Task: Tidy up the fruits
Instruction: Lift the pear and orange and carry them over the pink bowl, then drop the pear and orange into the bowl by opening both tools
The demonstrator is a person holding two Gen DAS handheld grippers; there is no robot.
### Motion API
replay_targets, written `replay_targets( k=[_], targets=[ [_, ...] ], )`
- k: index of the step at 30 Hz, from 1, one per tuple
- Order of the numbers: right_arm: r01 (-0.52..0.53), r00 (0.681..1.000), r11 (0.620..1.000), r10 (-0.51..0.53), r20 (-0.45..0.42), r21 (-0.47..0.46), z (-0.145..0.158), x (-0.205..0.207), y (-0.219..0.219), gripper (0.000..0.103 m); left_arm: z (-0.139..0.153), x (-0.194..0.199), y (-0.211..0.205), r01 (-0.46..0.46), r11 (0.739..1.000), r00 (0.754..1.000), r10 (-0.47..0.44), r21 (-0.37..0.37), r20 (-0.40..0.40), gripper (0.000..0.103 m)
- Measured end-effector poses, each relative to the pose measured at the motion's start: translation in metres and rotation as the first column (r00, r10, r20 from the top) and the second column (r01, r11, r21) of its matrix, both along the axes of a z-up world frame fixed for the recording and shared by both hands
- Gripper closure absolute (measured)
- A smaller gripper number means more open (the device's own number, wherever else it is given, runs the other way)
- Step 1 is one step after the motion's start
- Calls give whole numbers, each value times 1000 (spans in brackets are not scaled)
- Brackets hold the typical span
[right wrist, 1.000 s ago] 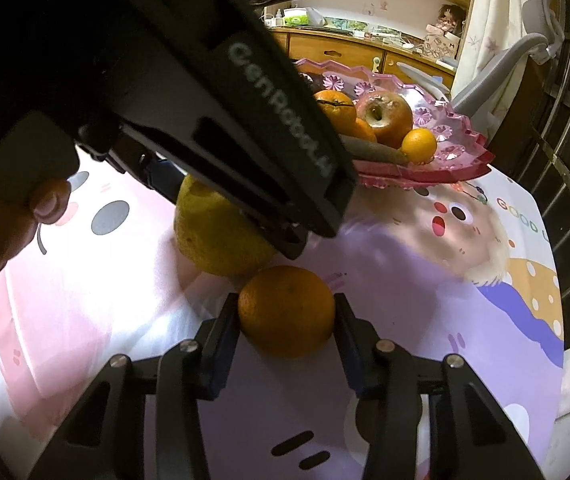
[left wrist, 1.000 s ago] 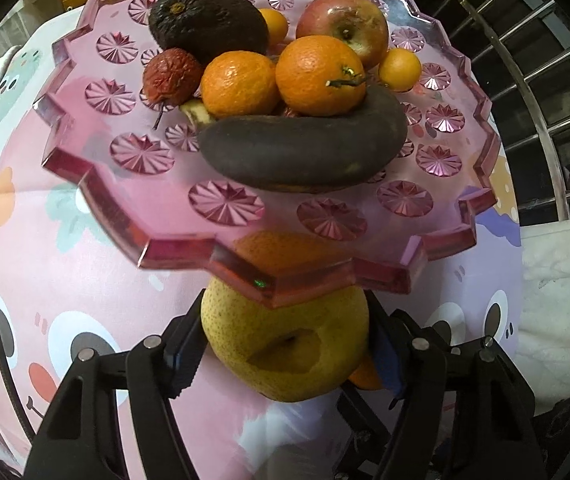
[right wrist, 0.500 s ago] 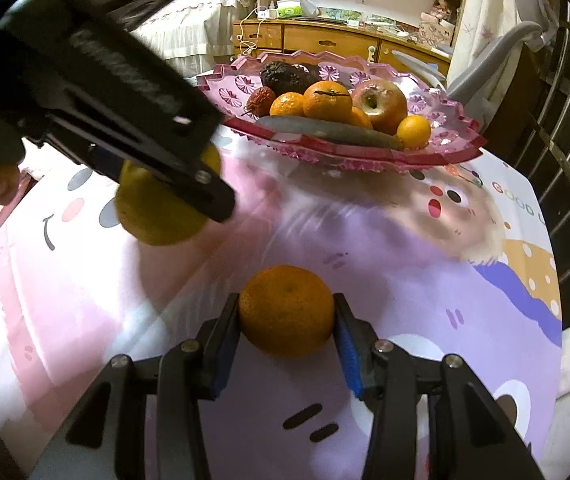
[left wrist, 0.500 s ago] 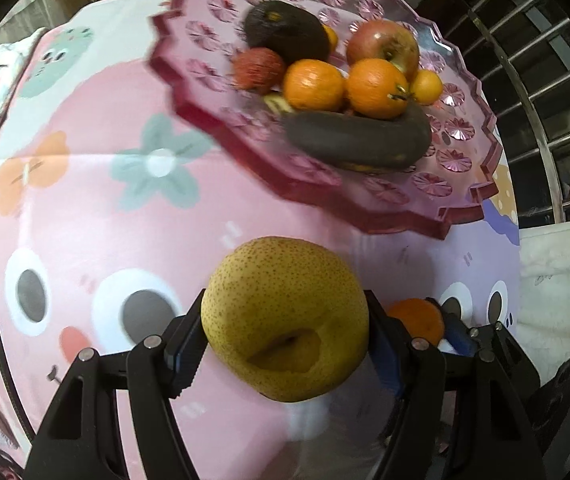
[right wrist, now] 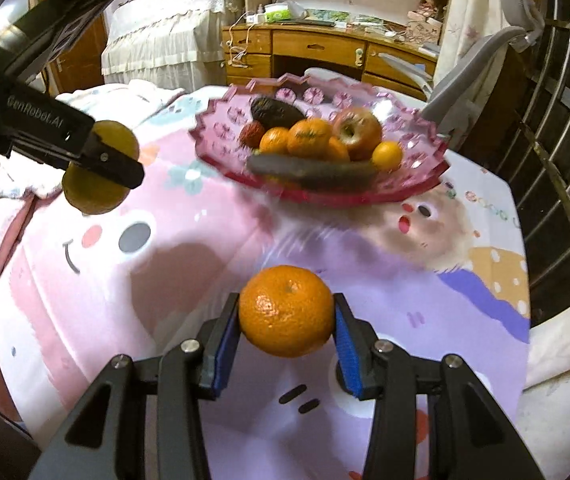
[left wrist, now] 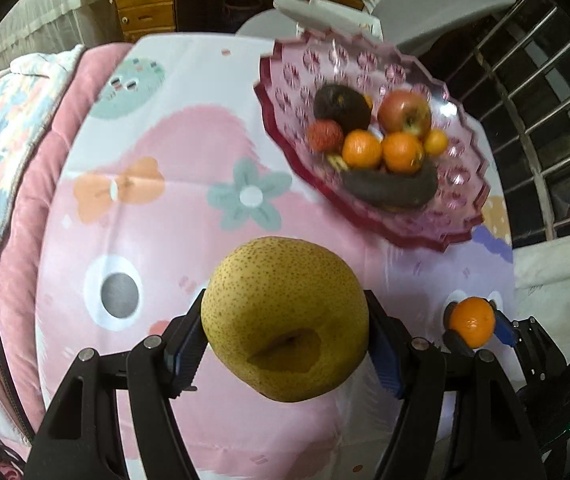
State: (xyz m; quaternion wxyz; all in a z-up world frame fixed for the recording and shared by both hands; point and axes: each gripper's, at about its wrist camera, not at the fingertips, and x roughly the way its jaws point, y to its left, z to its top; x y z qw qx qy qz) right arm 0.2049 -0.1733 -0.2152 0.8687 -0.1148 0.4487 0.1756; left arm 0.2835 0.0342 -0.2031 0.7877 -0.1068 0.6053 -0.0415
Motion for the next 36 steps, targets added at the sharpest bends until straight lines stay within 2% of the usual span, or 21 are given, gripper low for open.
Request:
replay_targets(
  k=[8, 14, 20, 27, 33, 36],
  targets=[
    [29, 998, 1000, -28, 52, -5, 40, 21, -7, 59, 41, 16, -1, 3, 1000, 994, 0, -31, 113, 34],
    [53, 990, 998, -55, 131, 15, 72, 52, -11, 59, 57, 39, -7, 9, 1000, 983, -4, -23, 184, 34],
    [29, 981, 999, -33, 191, 25, 88, 85, -5, 59, 64, 69, -6, 8, 1000, 970, -9, 5, 244, 34],
    [10, 979, 999, -19, 204, 46, 85, 122, 11, 59, 60, 116, -2, 5, 1000, 958, -3, -4, 287, 33],
    [12, 989, 998, -21, 149, 59, 54, 147, 23, 58, 39, 147, -3, 17, 999, 955, -4, -42, 296, 33],
    [8, 993, 998, -14, 117, 59, 36, 156, 29, 58, 22, 154, -6, 31, 998, 964, -14, -59, 266, 33]
  ],
)
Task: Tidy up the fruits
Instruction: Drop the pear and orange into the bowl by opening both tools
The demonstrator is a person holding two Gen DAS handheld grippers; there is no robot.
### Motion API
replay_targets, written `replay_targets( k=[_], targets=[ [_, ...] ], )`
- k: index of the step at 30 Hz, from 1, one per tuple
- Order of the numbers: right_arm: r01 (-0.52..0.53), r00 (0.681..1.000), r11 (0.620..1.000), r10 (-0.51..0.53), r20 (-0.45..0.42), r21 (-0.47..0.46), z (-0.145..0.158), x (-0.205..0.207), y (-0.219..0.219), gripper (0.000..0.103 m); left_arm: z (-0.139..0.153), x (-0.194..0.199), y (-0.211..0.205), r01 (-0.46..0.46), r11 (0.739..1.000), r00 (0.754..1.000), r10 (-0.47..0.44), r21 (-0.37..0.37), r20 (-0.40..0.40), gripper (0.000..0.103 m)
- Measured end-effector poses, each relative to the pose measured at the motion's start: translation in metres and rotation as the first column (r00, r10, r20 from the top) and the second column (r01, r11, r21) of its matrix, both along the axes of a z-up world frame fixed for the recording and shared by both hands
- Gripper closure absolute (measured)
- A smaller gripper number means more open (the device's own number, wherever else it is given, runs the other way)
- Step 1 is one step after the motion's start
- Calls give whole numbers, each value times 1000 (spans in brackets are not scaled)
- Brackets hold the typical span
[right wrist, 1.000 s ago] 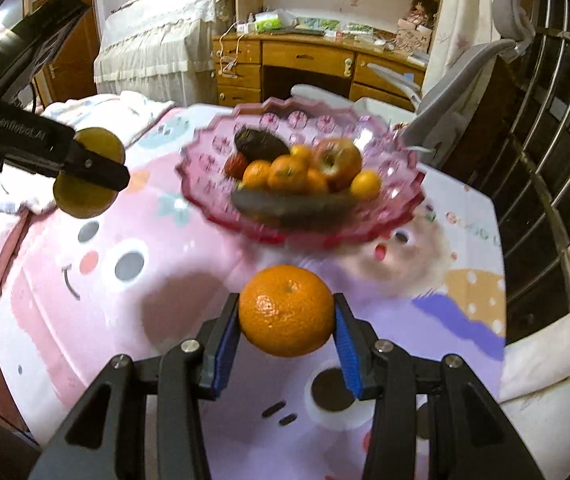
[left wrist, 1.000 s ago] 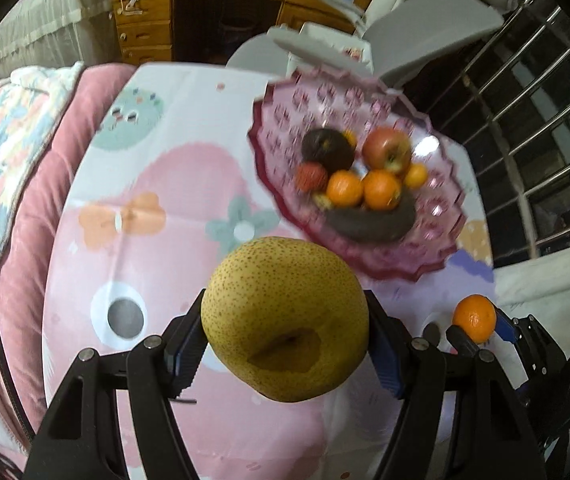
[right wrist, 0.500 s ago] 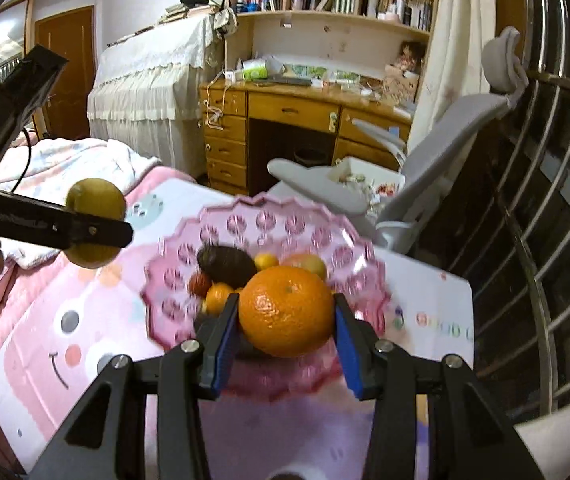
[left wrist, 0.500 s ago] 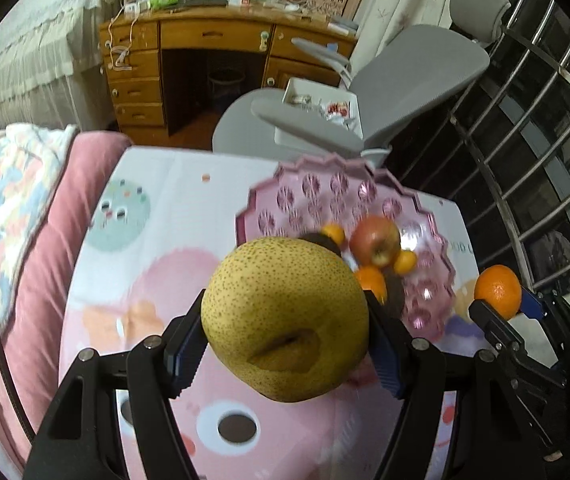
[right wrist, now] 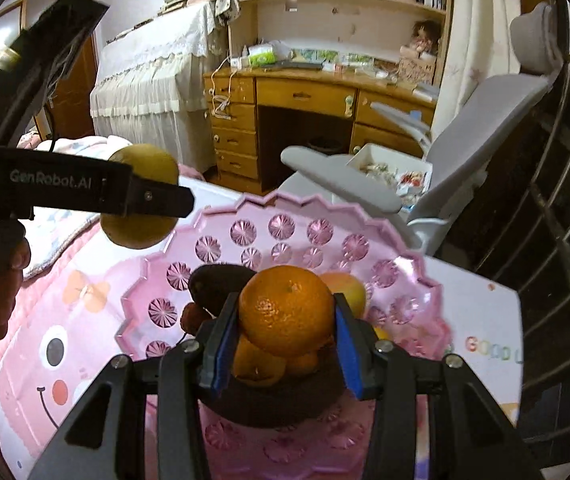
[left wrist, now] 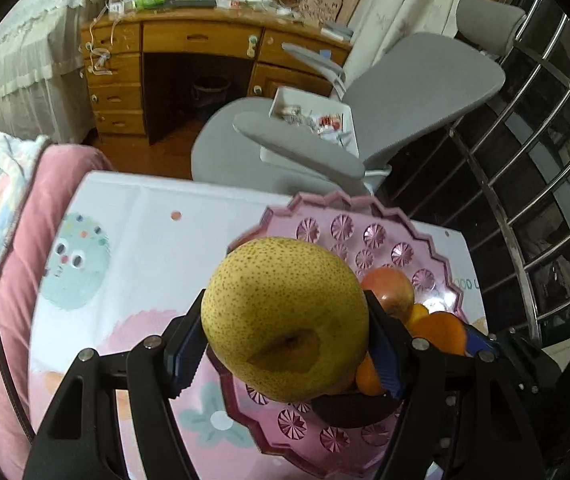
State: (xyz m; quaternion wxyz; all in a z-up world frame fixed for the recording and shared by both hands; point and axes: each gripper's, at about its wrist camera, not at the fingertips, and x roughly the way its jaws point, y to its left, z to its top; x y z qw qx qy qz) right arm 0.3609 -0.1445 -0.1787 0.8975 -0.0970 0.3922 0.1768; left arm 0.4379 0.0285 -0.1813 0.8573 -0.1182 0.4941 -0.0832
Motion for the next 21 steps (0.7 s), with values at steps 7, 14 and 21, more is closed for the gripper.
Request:
replay_targets(
  k=[7, 14, 21],
  targets=[
    [-24, 999, 1000, 23, -48, -16, -26, 15, 14, 58, -27, 7, -2, -12, 1000, 998, 10, -27, -62, 33],
    [3, 999, 999, -4, -35, -39, -26, 7, 17, 36, -21, 2, 4, -13, 997, 1000, 12, -69, -23, 23],
    [58, 998, 997, -60, -33, -53, -17, -14, 18, 36, -2, -25, 19, 7, 997, 1000, -6, -79, 23, 17]
  ],
)
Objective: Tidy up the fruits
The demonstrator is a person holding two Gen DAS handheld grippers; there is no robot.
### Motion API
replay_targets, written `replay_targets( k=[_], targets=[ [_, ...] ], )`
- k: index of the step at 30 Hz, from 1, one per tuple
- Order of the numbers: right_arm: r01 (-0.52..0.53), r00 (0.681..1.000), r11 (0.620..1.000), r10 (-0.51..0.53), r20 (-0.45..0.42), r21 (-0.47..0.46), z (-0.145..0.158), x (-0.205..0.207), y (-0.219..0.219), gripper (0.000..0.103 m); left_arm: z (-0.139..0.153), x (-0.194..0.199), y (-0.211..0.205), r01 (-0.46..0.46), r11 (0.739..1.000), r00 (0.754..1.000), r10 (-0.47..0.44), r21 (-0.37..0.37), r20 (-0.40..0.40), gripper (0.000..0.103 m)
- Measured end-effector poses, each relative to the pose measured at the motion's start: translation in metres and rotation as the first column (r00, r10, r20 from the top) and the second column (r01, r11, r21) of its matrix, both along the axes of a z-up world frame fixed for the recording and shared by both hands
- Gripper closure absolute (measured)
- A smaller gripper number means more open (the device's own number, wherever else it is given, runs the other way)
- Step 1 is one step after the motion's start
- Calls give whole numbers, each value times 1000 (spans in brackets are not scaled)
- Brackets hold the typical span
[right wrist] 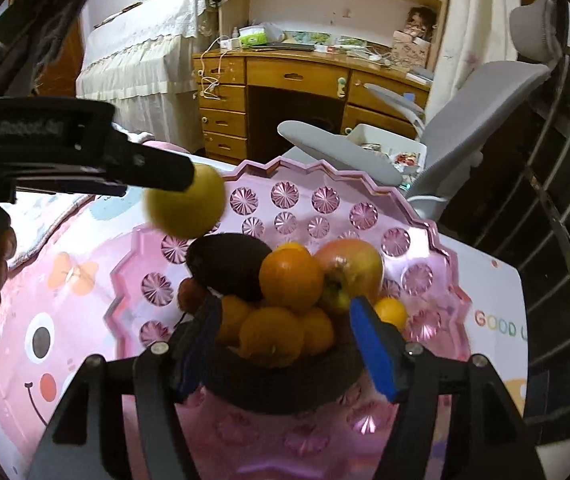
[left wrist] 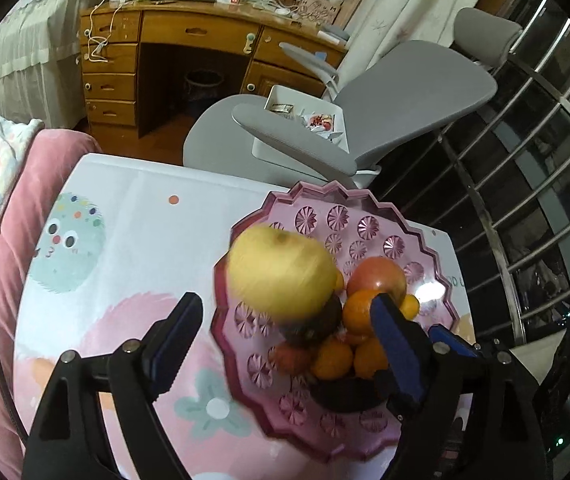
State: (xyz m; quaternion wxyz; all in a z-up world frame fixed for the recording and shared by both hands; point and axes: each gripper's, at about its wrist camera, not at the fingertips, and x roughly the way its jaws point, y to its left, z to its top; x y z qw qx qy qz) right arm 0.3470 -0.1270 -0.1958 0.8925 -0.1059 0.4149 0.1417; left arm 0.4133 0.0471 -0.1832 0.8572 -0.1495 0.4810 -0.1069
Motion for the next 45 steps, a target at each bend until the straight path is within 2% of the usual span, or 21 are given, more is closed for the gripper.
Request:
replay_targets(
  k=[6, 11, 19, 25, 27, 32, 36, 41, 45],
  targets=[
    [81, 997, 997, -81, -7, -3, 3, -32, 7, 36, 5, -41, 18, 43, 999, 999, -42, -16, 22, 16],
    [179, 984, 983, -178, -25, 31, 4, -75, 14, 36, 1, -85, 40, 70, 998, 998, -70, -5, 9, 16],
    [285, 956, 956, -279, -90, 65, 1, -152, 23, 28, -16, -160, 76, 62, 998, 995, -61, 10, -80, 16],
    [330, 932, 941, -313, -182, 71, -2, -209, 29, 27, -28, -213, 79, 81, 994, 981, -67, 73, -184, 16],
    [327, 926, 942, -302, -224, 81, 1, -226, 31, 25, -28, -231, 75, 107, 992, 973, -89, 74, -213, 16],
    [308, 915, 948, -272, -298, 83, 15, -260, 27, 21, -11, -281, 56, 127, 991, 958, -110, 47, -266, 16],
    [276, 919, 958, -241, -311, 75, 38, -281, 20, 19, 15, -311, 38, 116, 992, 956, -98, 50, -275, 16],
    [243, 930, 967, -210, -303, 76, 78, -302, 5, 14, 64, -336, 25, 90, 993, 977, -73, 77, -200, 16],
    [283, 916, 957, -248, -314, 69, 105, -316, -11, 12, 103, -348, 13, 78, 991, 988, -63, 105, -139, 16]
  ],
)
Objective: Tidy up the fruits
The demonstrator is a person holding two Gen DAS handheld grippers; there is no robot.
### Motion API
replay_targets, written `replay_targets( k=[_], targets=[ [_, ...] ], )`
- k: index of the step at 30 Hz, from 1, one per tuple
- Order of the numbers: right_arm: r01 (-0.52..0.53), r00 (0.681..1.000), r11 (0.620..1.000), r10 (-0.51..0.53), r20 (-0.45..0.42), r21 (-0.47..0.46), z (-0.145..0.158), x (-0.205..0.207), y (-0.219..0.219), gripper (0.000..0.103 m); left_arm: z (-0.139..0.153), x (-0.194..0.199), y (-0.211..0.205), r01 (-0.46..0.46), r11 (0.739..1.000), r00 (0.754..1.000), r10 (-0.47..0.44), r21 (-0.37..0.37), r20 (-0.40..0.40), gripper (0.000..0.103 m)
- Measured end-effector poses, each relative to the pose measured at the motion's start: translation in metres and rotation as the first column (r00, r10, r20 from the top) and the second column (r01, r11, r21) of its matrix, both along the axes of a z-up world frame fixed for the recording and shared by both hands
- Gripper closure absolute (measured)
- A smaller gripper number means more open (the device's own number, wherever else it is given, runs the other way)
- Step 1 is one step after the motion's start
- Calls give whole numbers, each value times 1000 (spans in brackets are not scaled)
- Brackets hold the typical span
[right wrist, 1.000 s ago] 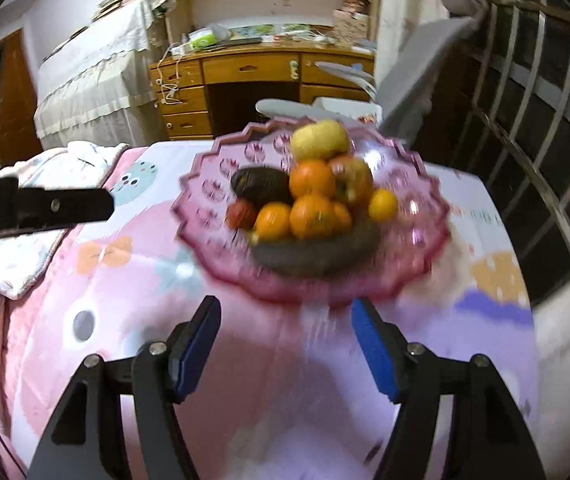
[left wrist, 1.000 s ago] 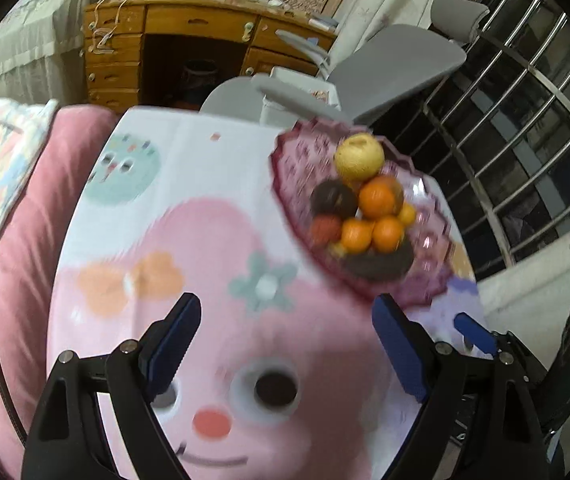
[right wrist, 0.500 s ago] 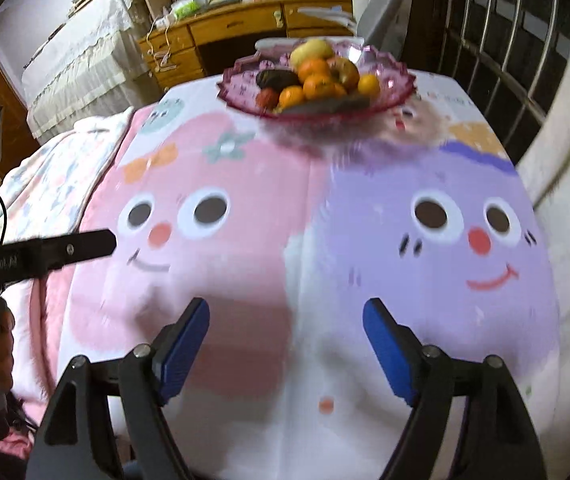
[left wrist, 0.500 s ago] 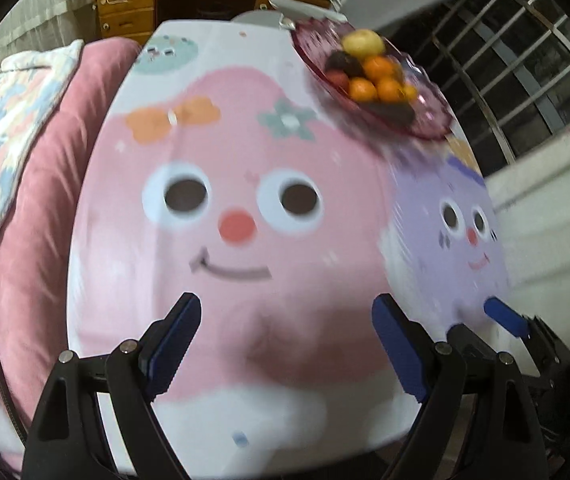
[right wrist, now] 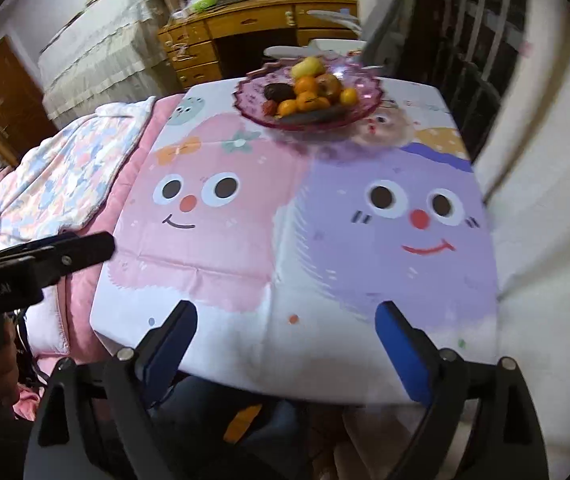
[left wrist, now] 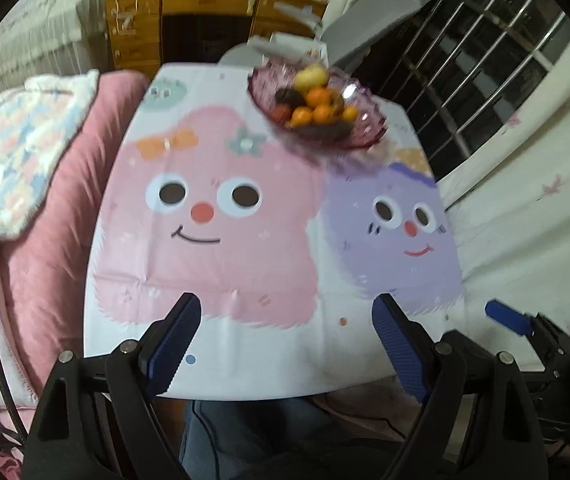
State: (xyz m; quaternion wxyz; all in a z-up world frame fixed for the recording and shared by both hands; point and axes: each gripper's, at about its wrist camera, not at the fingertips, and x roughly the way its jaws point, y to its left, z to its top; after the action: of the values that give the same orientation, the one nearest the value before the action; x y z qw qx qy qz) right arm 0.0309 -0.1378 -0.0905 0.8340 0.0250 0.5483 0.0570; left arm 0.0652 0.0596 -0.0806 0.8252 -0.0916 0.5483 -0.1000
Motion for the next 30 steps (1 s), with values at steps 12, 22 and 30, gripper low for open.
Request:
replay_targets(
  k=[12, 22, 30],
  targets=[
    [39, 994, 999, -39, 101, 5, 55, -56, -10, 11, 40, -52, -35, -12, 994, 995, 2, 106, 96, 5],
    [23, 987, 1000, -22, 157, -4, 63, -72, -2, 5, 46, -72, -24, -117, 979, 985, 94, 166, 143, 1],
    [6, 986, 1000, -5, 170, -6, 65, -70, 2, 0, 49, -75, -26, -133, 973, 980, 102, 186, 169, 1]
  ],
)
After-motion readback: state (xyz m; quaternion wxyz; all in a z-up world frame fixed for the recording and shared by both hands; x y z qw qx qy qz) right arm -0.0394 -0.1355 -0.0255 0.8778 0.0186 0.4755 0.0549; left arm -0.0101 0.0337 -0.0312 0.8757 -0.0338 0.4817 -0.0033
